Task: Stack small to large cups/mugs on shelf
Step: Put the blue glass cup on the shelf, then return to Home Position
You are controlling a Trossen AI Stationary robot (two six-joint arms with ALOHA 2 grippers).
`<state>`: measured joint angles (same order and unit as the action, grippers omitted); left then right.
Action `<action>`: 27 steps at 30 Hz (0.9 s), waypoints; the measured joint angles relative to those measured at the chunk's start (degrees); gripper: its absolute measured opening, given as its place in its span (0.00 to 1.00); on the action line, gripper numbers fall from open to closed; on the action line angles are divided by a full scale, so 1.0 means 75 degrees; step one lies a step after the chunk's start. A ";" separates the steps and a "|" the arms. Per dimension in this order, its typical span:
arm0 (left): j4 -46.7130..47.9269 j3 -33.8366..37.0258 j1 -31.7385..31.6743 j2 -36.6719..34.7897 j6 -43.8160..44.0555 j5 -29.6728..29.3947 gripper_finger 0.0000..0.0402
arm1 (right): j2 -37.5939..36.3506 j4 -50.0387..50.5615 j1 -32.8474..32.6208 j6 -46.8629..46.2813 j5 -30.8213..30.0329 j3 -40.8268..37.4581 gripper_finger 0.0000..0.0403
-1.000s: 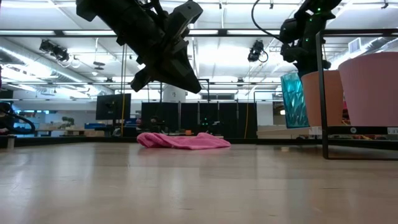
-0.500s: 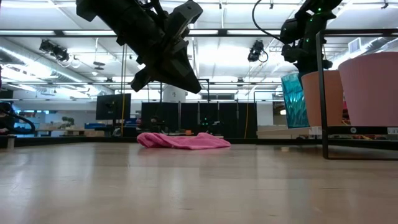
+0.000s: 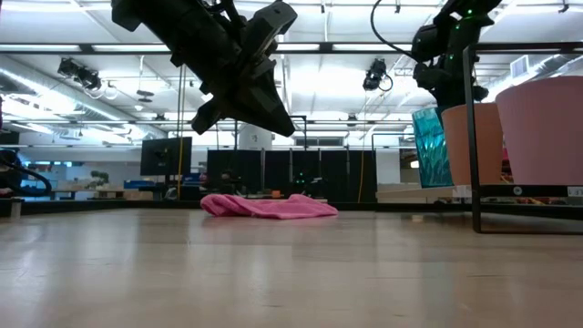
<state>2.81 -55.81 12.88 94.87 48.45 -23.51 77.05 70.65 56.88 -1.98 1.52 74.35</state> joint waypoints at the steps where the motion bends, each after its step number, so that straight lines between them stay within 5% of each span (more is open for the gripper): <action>1: 0.0002 0.0000 0.0000 0.0000 0.0000 0.0000 0.03 | -0.0037 -0.0003 0.0000 0.0003 0.0000 0.0000 0.25; 18: -0.0007 0.0000 0.0000 0.0000 0.0215 0.0000 0.03 | -0.1744 0.0038 0.0000 -0.0621 -0.0109 0.0000 0.28; 22: -0.0459 0.0000 -0.0028 -0.0006 0.0839 0.0003 0.04 | -0.2463 -0.0032 -0.0009 -0.1293 0.0512 0.0000 0.28; 27: -0.2154 -0.0003 -0.0194 -0.0286 -0.0186 0.0015 0.06 | -0.3336 -0.0899 -0.0296 -0.1996 0.2032 -0.0001 0.27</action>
<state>-13.34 -55.83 11.43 92.73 47.05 -23.39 52.03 63.91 54.66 -16.95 16.76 74.34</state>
